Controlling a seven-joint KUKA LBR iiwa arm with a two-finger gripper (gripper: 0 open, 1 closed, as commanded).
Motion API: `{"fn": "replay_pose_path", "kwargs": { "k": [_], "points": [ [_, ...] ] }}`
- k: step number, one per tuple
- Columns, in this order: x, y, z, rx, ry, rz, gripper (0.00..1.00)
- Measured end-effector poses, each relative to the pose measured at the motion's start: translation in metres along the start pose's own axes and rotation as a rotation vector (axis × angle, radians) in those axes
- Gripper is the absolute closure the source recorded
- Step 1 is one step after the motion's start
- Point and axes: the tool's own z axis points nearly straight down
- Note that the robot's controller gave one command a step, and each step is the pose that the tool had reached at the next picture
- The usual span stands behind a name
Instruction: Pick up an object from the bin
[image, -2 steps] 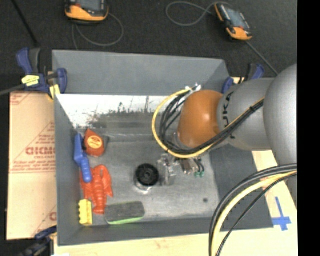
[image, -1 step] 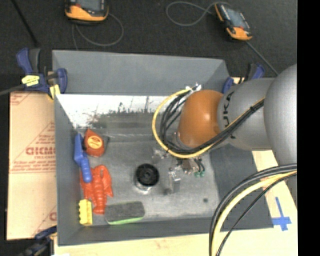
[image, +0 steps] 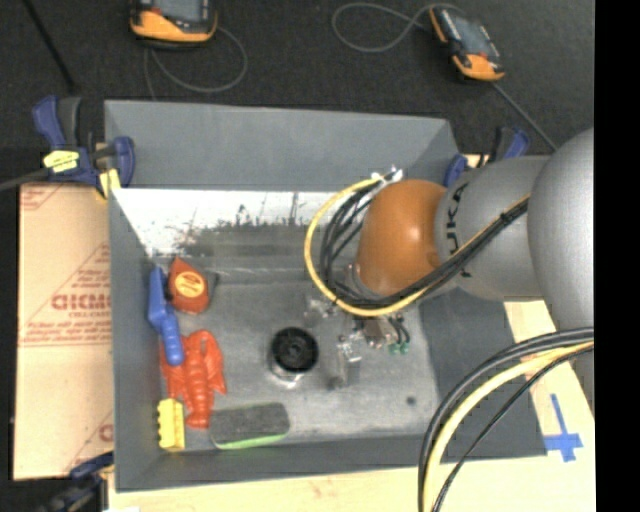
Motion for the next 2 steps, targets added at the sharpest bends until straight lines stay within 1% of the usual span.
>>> {"fn": "replay_pose_path", "kwargs": {
  "k": [1, 2],
  "points": [
    [0.002, 0.013, 0.0, 0.002, 0.002, -0.053, 0.0],
    [0.022, 0.04, 0.0, -0.001, 0.0, -0.007, 0.0]
  ]
}}
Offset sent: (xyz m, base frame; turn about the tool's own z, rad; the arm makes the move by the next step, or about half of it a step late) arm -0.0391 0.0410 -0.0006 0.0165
